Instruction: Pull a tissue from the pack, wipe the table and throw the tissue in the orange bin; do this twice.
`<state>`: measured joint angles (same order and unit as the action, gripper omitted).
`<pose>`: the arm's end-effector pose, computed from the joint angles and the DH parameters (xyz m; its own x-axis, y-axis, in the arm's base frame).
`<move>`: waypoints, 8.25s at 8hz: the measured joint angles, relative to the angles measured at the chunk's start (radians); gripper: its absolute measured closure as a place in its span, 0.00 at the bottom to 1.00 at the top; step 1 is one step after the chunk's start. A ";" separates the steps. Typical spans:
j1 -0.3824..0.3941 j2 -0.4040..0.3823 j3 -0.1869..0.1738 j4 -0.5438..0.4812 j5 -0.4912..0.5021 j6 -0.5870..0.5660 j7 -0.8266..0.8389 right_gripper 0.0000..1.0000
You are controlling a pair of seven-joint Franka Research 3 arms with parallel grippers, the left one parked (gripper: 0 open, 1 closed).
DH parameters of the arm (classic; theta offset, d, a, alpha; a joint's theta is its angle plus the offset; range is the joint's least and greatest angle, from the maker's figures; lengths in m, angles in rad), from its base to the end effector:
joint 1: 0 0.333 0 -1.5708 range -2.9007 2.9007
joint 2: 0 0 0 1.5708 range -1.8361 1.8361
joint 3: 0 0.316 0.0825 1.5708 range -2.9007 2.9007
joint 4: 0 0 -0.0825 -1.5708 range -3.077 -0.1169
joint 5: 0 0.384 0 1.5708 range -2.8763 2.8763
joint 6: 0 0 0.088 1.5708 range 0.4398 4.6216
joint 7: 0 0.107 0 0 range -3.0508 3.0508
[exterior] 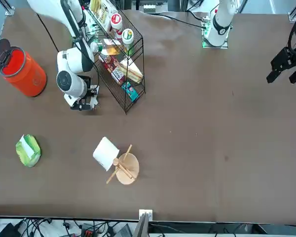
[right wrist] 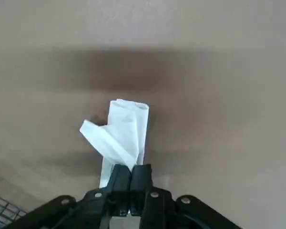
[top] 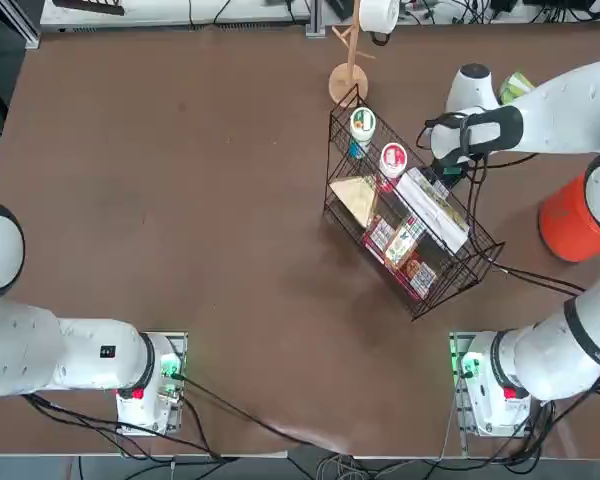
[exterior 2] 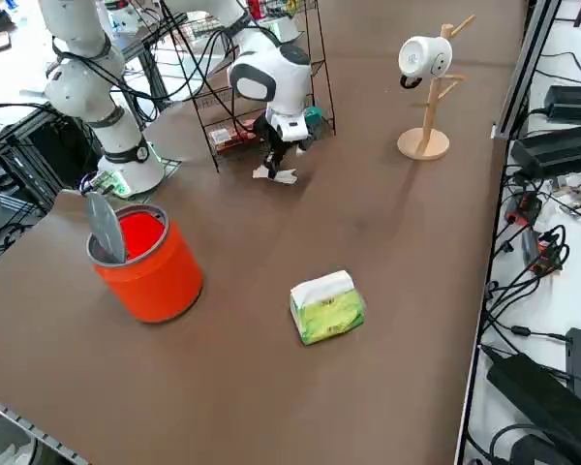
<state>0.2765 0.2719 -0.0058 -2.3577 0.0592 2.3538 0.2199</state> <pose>0.4623 0.1290 0.1940 0.9622 -0.0015 -0.2723 0.0077 -0.9994 0.0327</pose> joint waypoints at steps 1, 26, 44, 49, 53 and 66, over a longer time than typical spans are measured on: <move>0.000 0.004 0.000 0.000 0.000 0.011 0.003 0.99; 0.044 0.024 -0.024 0.056 -0.045 -0.081 0.130 0.98; 0.025 -0.189 -0.153 0.476 -0.224 -0.840 0.219 0.98; -0.090 -0.324 -0.252 0.478 -0.446 -1.002 -0.061 0.98; -0.271 -0.359 -0.271 0.461 -0.534 -0.995 -0.265 0.98; -0.397 -0.217 -0.266 0.337 -0.552 -0.765 -0.285 0.49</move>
<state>-0.1208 0.0553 -0.2719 -2.0203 -0.4932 1.5889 -0.0656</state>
